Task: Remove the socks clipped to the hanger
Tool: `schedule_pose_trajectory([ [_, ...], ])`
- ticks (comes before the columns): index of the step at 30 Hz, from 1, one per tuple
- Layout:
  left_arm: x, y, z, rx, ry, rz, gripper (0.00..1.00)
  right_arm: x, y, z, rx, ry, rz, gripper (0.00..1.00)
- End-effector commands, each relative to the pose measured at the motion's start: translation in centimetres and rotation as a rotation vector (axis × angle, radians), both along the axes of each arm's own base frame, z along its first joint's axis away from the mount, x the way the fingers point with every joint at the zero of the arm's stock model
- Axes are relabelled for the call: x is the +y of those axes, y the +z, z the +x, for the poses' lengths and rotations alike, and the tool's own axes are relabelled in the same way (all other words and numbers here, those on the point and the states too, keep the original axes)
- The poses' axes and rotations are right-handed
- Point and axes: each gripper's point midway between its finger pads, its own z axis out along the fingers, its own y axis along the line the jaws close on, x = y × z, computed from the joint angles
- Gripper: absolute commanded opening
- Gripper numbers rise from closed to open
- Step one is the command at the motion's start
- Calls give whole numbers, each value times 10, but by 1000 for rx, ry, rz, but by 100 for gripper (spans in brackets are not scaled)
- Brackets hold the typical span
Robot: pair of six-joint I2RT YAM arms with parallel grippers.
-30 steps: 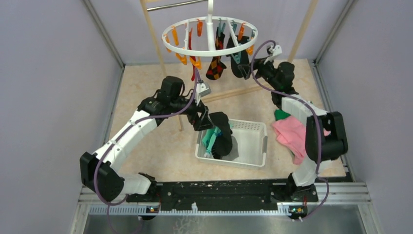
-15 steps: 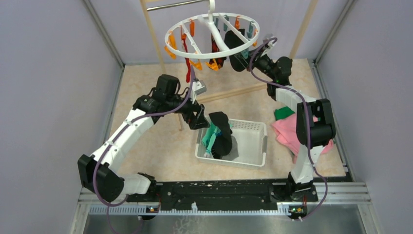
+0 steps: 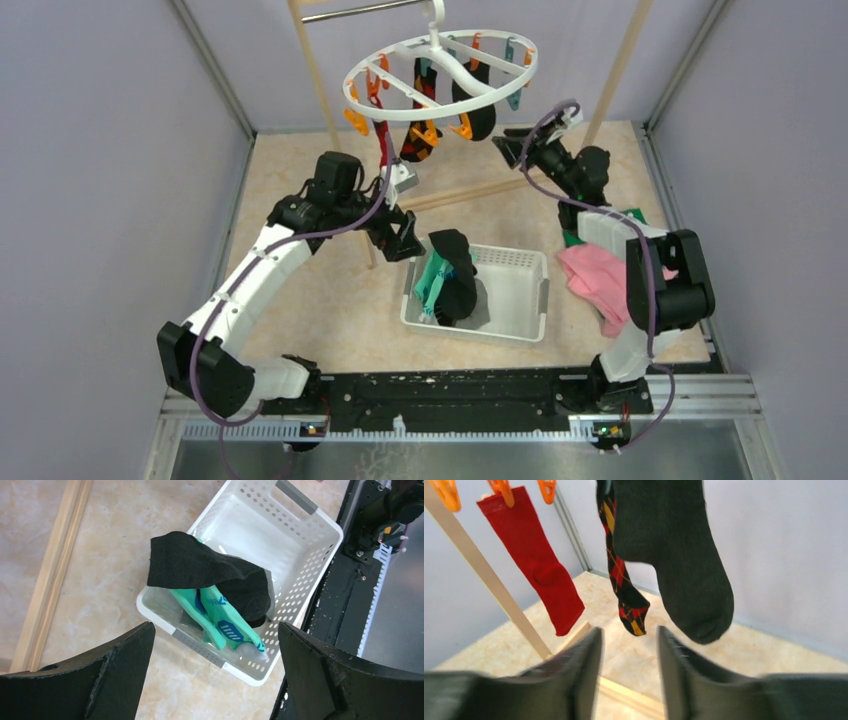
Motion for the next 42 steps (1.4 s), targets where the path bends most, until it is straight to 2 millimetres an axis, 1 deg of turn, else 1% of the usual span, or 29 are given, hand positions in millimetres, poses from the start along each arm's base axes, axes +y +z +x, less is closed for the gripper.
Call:
schedule_pose_trajectory([
  [1, 14, 18, 10, -77, 35, 1, 99, -22, 22, -31, -40, -97, 82, 53],
  [2, 16, 19, 8, -61, 34, -9, 99, -25, 17, -38, -27, -116, 85, 64],
  [3, 18, 21, 6, -48, 32, -20, 99, -24, 6, -47, -4, -128, 77, 67],
  [4, 21, 22, 4, -39, 30, -25, 99, -21, 1, -57, 3, -132, 63, 69],
  [7, 30, 24, 1, -30, 33, -22, 99, -6, -13, -89, 30, -115, 14, 70],
  [9, 37, 25, -1, -27, 40, -23, 99, 9, -22, -118, 48, -59, 4, 70],
  [13, 45, 29, -1, -30, 62, -36, 99, 56, -41, -181, 87, 97, -56, 69],
  [15, 46, 33, -1, -36, 71, -42, 99, 78, -54, -204, 139, 176, -66, 66],
  [16, 46, 34, -1, -37, 75, -46, 99, 85, -62, -210, 181, 205, -63, 63],
  [17, 46, 36, -1, -42, 79, -50, 99, 90, -70, -213, 227, 224, -55, 59],
  [19, 48, 39, 0, -46, 91, -51, 99, 93, -89, -214, 310, 225, -43, 54],
  [22, 54, 44, 0, -71, 119, -41, 99, 94, -123, -215, 425, 223, -55, 50],
  [24, 60, 45, 3, -96, 146, -24, 99, 97, -144, -219, 507, 236, -90, 46],
  [27, 73, 51, 13, -136, 207, 4, 99, 98, -162, -232, 557, 250, -151, 43],
  [30, 85, 58, 23, -163, 258, 15, 99, 87, -177, -240, 600, 212, -223, 41],
  [32, 91, 65, 27, -184, 285, 17, 99, 71, -190, -242, 648, 146, -293, 39],
  [33, 95, 69, 30, -201, 300, 20, 99, 59, -196, -242, 674, 96, -332, 37],
  [34, 98, 73, 33, -217, 316, 24, 99, 50, -199, -243, 691, 55, -358, 36],
  [36, 105, 82, 38, -251, 344, 27, 99, 34, -197, -239, 699, -30, -385, 33],
  [39, 111, 93, 43, -288, 374, 25, 99, 21, -180, -232, 688, -119, -374, 30],
  [41, 114, 99, 46, -303, 393, 21, 99, 25, -159, -228, 657, -120, -321, 30],
  [42, 115, 101, 47, -309, 400, 18, 99, 32, -144, -227, 621, -99, -280, 30],
])
